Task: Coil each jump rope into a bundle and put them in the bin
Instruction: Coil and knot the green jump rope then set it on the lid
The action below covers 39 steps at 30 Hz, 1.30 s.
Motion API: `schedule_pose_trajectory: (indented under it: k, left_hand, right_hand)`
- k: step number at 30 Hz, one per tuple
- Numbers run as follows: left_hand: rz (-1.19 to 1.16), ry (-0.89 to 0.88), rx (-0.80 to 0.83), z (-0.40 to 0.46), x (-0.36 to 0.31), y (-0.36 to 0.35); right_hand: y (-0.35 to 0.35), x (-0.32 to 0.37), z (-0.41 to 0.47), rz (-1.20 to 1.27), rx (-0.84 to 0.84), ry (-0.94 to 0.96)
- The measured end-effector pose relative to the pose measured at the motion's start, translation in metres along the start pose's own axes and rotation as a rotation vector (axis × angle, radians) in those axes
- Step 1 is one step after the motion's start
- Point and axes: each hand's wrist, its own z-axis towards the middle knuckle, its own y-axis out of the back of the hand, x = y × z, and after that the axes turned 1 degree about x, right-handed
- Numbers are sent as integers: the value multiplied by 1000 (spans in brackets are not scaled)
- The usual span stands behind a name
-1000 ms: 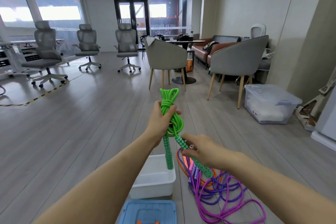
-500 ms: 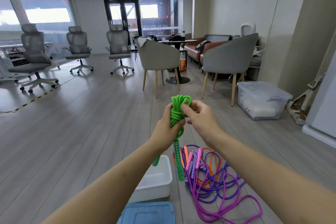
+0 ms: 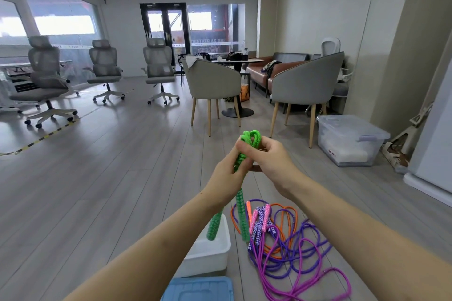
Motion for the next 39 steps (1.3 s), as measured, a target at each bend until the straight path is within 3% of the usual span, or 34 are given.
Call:
schedule_pose_trajectory:
  k: [6, 11, 18, 28, 35, 39]
  left_hand:
    - [-48, 41, 24, -2, -5, -5]
    - [-81, 139, 38, -3, -16, -14]
    - [48, 74, -10, -4, -18, -14]
    - [-182, 153, 14, 6, -27, -25]
    - [-174, 184, 30, 2, -18, -34]
    - [-127, 140, 57, 2, -16, -30]
  right_hand:
    - [5, -1, 3, -30, -64, -17]
    - [17, 7, 7, 52, -132, -184]
    - [33, 10, 1, 306, -5, -282]
    - [44, 11, 1, 230, 98, -245]
    - [39, 1, 7, 239, -57, -306]
    - [41, 4, 9, 168, -40, -324]
